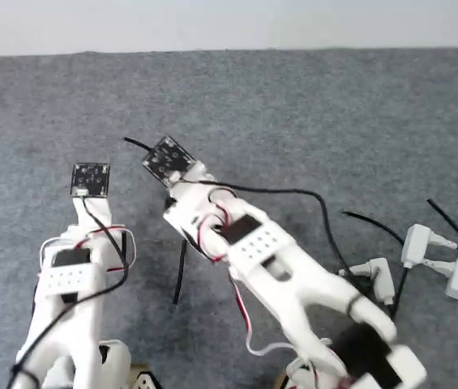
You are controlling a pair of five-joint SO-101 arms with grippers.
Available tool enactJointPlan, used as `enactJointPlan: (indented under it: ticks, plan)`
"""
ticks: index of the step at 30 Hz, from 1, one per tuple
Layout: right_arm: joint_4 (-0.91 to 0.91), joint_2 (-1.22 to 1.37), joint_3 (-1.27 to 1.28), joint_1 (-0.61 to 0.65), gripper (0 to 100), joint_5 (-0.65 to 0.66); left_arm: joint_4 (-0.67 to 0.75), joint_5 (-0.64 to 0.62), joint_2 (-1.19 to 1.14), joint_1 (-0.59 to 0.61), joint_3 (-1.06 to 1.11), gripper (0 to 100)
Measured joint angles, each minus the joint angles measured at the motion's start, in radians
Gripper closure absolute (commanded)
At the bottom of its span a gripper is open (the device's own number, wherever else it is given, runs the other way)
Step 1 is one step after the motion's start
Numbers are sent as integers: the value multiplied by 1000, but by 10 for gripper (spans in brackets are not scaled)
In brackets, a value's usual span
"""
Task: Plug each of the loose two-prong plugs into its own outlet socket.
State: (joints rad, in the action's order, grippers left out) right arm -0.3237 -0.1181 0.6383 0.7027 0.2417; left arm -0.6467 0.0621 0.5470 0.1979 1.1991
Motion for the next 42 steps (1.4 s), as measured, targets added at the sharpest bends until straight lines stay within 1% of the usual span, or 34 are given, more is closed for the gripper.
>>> enactJointPlan:
  ticks: [1, 3, 7, 12, 35, 42]
  plan:
    - [23, 29, -20, 0, 990, 14, 0, 3, -40, 0, -23, 987]
    - [58, 81, -66, 0, 990, 35, 0, 52, -107, 0, -63, 987]
    - [74, 173, -167, -2, 990, 63, 0, 95, -190, 0, -107, 987]
    - [74, 259, -238, -40, 990, 115, 0, 103, -198, 0, -110, 987]
    - [18, 282, -245, -46, 990, 124, 0, 109, -198, 0, -110, 987]
    - [17, 351, -325, -46, 990, 124, 0, 109, -198, 0, -110, 987]
